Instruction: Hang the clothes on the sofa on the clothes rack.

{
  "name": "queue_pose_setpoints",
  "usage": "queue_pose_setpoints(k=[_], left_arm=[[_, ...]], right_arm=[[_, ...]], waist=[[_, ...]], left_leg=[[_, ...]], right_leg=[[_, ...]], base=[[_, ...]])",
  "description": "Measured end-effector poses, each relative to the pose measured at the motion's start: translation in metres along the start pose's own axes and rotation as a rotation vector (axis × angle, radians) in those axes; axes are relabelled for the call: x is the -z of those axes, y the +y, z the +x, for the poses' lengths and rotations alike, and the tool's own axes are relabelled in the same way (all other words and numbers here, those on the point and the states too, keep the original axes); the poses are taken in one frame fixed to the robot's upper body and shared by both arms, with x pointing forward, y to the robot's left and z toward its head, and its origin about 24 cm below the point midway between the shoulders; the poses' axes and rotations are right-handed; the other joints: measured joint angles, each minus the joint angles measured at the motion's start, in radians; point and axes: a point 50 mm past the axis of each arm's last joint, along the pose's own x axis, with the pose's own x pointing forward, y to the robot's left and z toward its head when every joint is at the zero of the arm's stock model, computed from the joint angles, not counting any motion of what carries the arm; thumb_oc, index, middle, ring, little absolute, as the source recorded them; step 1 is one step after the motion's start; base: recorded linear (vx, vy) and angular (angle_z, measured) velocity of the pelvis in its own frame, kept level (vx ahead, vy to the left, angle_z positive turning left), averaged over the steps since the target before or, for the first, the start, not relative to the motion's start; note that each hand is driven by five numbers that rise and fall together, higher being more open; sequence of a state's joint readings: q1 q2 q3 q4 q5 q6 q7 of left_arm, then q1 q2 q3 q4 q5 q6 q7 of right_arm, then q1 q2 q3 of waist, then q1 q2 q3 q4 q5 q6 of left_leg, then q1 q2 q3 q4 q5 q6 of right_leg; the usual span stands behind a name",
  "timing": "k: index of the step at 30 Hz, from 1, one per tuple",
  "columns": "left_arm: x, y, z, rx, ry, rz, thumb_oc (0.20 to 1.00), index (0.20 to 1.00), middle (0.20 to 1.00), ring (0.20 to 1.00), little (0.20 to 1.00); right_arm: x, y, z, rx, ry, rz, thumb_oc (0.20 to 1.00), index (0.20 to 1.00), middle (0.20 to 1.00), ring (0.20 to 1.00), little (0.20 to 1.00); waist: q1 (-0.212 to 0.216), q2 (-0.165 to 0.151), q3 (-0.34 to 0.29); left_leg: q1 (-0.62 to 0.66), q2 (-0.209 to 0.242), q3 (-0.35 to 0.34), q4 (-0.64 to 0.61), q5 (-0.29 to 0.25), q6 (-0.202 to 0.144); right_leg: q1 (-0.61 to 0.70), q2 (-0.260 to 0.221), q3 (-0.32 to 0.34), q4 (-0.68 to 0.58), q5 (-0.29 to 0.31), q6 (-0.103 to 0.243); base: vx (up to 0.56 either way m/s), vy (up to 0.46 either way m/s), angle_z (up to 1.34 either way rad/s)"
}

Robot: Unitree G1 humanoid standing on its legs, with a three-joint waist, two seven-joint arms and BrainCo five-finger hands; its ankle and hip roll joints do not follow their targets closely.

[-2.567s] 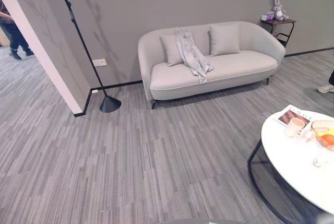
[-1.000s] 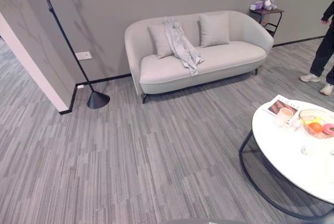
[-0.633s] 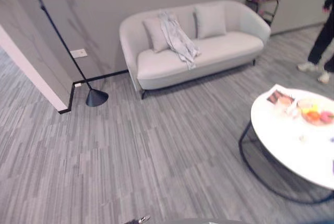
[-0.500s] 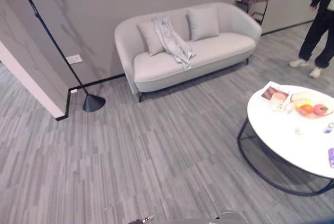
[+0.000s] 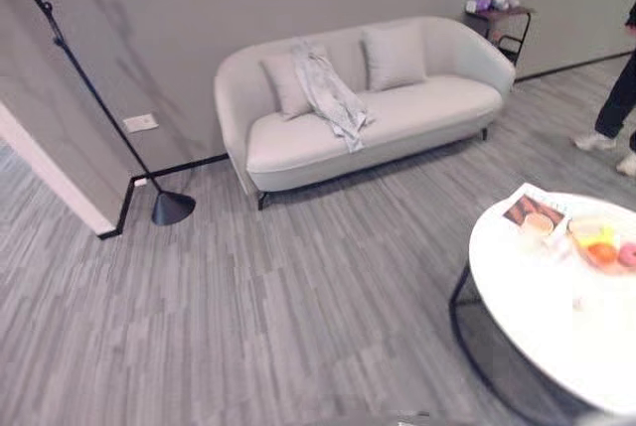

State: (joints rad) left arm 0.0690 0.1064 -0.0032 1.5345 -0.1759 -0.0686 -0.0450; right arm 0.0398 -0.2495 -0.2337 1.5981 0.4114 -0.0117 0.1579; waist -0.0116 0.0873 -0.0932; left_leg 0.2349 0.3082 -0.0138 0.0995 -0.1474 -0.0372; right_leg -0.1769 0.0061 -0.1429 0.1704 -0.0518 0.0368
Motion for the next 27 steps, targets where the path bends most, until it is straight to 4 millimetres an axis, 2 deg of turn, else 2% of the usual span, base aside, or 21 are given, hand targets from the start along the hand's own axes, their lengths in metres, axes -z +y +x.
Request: queue_pose_setpoints(k=[1,2,3,6,7,9,11,12,13,14,15,17,18,19,20,21,22,24,25,26,27], left_arm=[[-0.011,0.012,0.000,-0.026,-0.028,0.005,1.000,1.000,1.000,1.000,1.000],[-0.018,0.021,-0.001,-0.041,-0.049,0.009,1.000,1.000,1.000,1.000,1.000],[-0.029,0.028,-0.002,-0.057,-0.084,0.019,1.000,1.000,1.000,1.000,1.000],[-0.044,0.036,-0.004,-0.076,-0.155,0.024,1.000,1.000,1.000,1.000,1.000],[-0.044,0.037,-0.004,-0.076,-0.158,0.021,1.000,1.000,1.000,1.000,1.000],[-0.051,0.031,-0.003,-0.060,-0.189,-0.034,1.000,1.000,1.000,1.000,1.000],[-0.051,0.024,-0.003,-0.042,-0.211,-0.113,1.000,1.000,1.000,1.000,1.000],[-0.045,0.027,-0.003,-0.053,-0.200,-0.167,1.000,1.000,1.000,1.000,1.000],[-0.052,0.024,-0.003,-0.048,-0.214,-0.256,1.000,1.000,1.000,1.000,1.000],[-0.050,0.023,-0.002,-0.047,-0.207,-0.266,1.000,1.000,1.000,1.000,1.000],[-0.046,0.016,-0.001,-0.032,-0.187,-0.268,1.000,1.000,1.000,1.000,1.000],[-0.046,0.019,-0.001,-0.038,-0.178,-0.251,1.000,1.000,1.000,1.000,1.000],[-0.040,0.025,-0.002,-0.053,-0.162,-0.246,1.000,1.000,1.000,1.000,1.000],[-0.044,0.035,-0.003,-0.072,-0.177,-0.288,1.000,1.000,1.000,1.000,1.000],[-0.029,0.054,-0.006,-0.128,-0.139,-0.350,1.000,1.000,1.000,1.000,1.000],[-0.002,0.057,-0.007,-0.143,-0.055,-0.371,1.000,1.000,1.000,1.000,1.000],[0.025,0.050,-0.009,-0.140,0.042,-0.404,1.000,1.000,1.000,1.000,1.000],[0.072,0.045,-0.019,-0.171,0.219,-0.550,1.000,1.000,1.000,1.000,1.000],[0.092,0.036,-0.023,-0.171,0.284,-0.584,1.000,1.000,1.000,1.000,1.000],[0.100,0.029,-0.024,-0.159,0.315,-0.552,1.000,1.000,1.000,1.000,1.000],[0.089,0.004,-0.018,-0.091,0.305,-0.513,1.000,1.000,1.000,1.000,1.000]], right_arm=[[-0.020,0.017,0.002,-0.051,-0.071,-0.051,1.000,1.000,1.000,1.000,1.000],[-0.023,0.021,0.002,-0.062,-0.087,-0.067,1.000,1.000,1.000,1.000,1.000],[-0.024,0.022,0.002,-0.066,-0.100,-0.085,1.000,1.000,1.000,1.000,1.000],[-0.030,0.018,0.001,-0.044,-0.132,-0.096,1.000,1.000,1.000,1.000,1.000],[-0.032,0.018,0.001,-0.043,-0.141,-0.099,1.000,1.000,1.000,1.000,1.000],[-0.023,0.007,0.001,-0.020,-0.124,-0.081,1.000,1.000,1.000,1.000,1.000],[-0.009,0.003,0.001,-0.015,-0.089,-0.073,1.000,1.000,1.000,1.000,1.000],[-0.006,0.010,0.002,-0.035,-0.075,-0.072,1.000,1.000,1.000,1.000,1.000],[0.007,0.017,0.003,-0.047,-0.028,-0.034,1.000,1.000,1.000,1.000,1.000],[0.011,0.019,0.003,-0.048,-0.005,-0.027,1.000,1.000,1.000,1.000,1.000],[0.009,0.018,0.003,-0.049,-0.012,-0.028,1.000,1.000,1.000,1.000,1.000],[0.021,0.020,0.003,-0.061,0.018,-0.023,1.000,1.000,1.000,1.000,1.000],[0.023,0.026,0.004,-0.073,0.023,-0.026,1.000,1.000,1.000,1.000,1.000],[0.031,0.039,0.004,-0.098,0.057,-0.057,1.000,1.000,1.000,1.000,1.000],[0.019,0.053,0.004,-0.124,0.061,-0.113,1.000,1.000,1.000,1.000,1.000],[0.010,0.059,0.005,-0.146,0.030,-0.143,1.000,1.000,1.000,1.000,1.000],[-0.001,0.063,0.005,-0.160,-0.019,-0.141,1.000,1.000,1.000,1.000,1.000],[0.001,0.077,0.005,-0.211,-0.033,-0.089,1.000,1.000,1.000,1.000,1.000],[0.008,0.083,0.004,-0.232,-0.020,-0.078,1.000,1.000,1.000,1.000,1.000],[0.011,0.082,0.004,-0.239,-0.039,-0.104,1.000,1.000,1.000,1.000,1.000],[0.001,0.064,0.005,-0.211,-0.064,-0.149,1.000,1.000,1.000,1.000,1.000]], waist=[[0.002,-0.057,-0.030],[0.004,-0.096,-0.039],[0.005,-0.132,-0.041],[0.007,-0.174,-0.037],[0.019,-0.164,-0.028],[0.029,-0.162,-0.021],[0.046,-0.148,-0.021],[0.064,-0.141,-0.012],[0.088,-0.181,0.012],[0.096,-0.171,0.030],[0.093,-0.132,0.051],[0.081,-0.124,0.062],[0.087,-0.134,0.063],[0.128,-0.173,0.075],[0.230,-0.209,0.119],[0.232,-0.211,0.116],[0.245,-0.191,0.118],[0.251,-0.187,0.103],[0.248,-0.199,0.081],[0.246,-0.181,0.039],[0.243,-0.072,-0.014]], left_leg=[[-0.084,0.024,-0.002,0.165,0.071,0.000],[-0.133,0.026,0.009,0.255,0.131,-0.001],[-0.171,0.039,0.034,0.328,0.152,-0.004],[-0.194,0.092,0.086,0.313,0.179,-0.043],[-0.215,0.086,0.100,0.317,0.177,-0.053],[-0.246,0.047,0.107,0.306,0.124,-0.105],[-0.292,-0.021,0.133,0.257,0.103,-0.102],[-0.329,-0.081,0.131,0.198,0.097,-0.101],[-0.366,-0.202,0.081,0.102,0.093,-0.101],[-0.381,-0.232,0.110,0.068,0.148,-0.033],[-0.392,-0.224,0.130,0.069,0.220,0.026],[-0.340,-0.216,0.129,0.033,0.200,0.040],[-0.324,-0.223,0.127,0.001,0.198,0.023],[-0.354,-0.217,0.131,0.088,0.168,-0.069],[-0.562,-0.196,0.062,0.411,0.085,-0.186],[-0.596,-0.212,0.051,0.310,0.078,-0.176],[-0.613,-0.223,0.058,0.233,0.069,-0.155],[-0.627,-0.260,0.084,0.455,0.005,-0.050],[-0.600,-0.290,0.081,0.514,-0.014,-0.020],[-0.555,-0.316,0.088,0.525,-0.027,0.005],[-0.476,-0.283,0.043,0.369,-0.107,0.061]], right_leg=[[0.046,0.021,-0.021,-0.015,-0.007,-0.040],[0.087,0.018,-0.030,-0.040,-0.009,-0.057],[0.125,0.011,-0.039,-0.067,-0.012,-0.071],[0.234,0.004,-0.091,-0.104,-0.036,-0.105],[0.262,0.003,-0.100,-0.129,-0.050,-0.111],[0.361,0.000,-0.125,-0.220,-0.028,-0.085],[0.391,-0.006,-0.146,-0.244,-0.034,-0.077],[0.398,-0.009,-0.142,-0.242,-0.043,-0.078],[0.401,-0.054,-0.124,-0.257,-0.042,-0.062],[0.405,-0.054,-0.113,-0.244,-0.035,-0.034],[0.419,-0.028,-0.102,-0.218,-0.039,-0.027],[0.391,-0.034,-0.082,-0.112,-0.071,-0.011],[0.375,-0.034,-0.068,-0.100,-0.092,-0.007],[0.370,-0.026,-0.042,-0.153,-0.093,-0.039],[0.349,-0.020,0.036,-0.142,-0.091,-0.064],[0.350,-0.026,0.040,-0.144,-0.093,-0.074],[0.342,-0.031,0.048,-0.139,-0.089,-0.083],[0.385,-0.070,0.091,-0.187,-0.078,-0.131],[0.389,-0.090,0.135,-0.203,-0.086,-0.151],[0.384,-0.109,0.153,-0.233,-0.094,-0.143],[0.323,-0.072,0.154,-0.075,-0.156,-0.077]], base=[[0.60,-0.450,0.19],[0.43,-0.318,0.41],[0.29,-0.169,0.52],[0.35,-0.182,0.47],[0.26,-0.094,0.34],[0.16,-0.053,0.41],[0.21,-0.089,0.23],[0.17,-0.076,0.03],[0.00,0.003,-0.21],[0.00,0.000,-0.24],[0.04,-0.018,-0.05],[0.25,-0.025,0.20],[0.27,-0.006,0.09],[0.34,0.019,-0.74],[0.47,0.092,-0.84],[0.83,0.244,-1.11],[0.63,0.227,-0.60],[0.44,0.204,-0.99],[0.49,0.259,-1.38],[0.47,0.277,-1.45],[0.40,0.261,-0.93]])
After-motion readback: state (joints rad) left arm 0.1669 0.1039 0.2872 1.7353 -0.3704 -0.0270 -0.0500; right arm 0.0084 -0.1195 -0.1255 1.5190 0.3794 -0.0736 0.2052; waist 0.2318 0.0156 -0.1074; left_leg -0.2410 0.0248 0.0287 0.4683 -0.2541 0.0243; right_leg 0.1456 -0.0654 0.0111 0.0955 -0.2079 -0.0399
